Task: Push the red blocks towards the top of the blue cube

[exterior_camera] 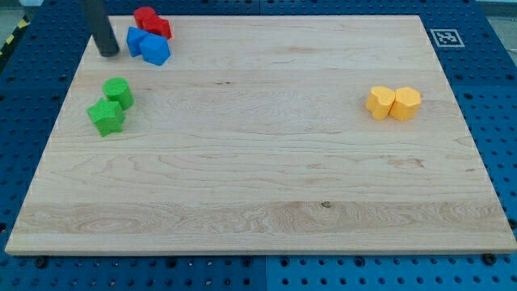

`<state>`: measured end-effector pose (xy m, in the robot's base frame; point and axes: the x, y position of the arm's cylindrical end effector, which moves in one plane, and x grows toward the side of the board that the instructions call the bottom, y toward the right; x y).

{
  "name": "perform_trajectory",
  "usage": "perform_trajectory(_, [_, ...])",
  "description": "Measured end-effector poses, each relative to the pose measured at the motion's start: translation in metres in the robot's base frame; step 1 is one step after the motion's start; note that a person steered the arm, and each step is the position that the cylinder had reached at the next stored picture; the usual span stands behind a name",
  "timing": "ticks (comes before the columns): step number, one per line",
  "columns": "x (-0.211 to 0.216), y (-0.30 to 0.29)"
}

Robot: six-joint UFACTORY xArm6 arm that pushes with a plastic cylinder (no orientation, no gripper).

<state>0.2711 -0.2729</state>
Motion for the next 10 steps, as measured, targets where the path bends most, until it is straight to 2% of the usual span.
perform_trajectory(1, [-0.044,-0.017])
perform_trajectory(3, [-0.075,-0.025])
perform_trajectory(4, [-0.077,-0.024])
perform_trajectory(6, [-0.075,0.036])
perform_trajectory(8, [-0.045,0.051])
perform_trajectory(10, [-0.043,0.076])
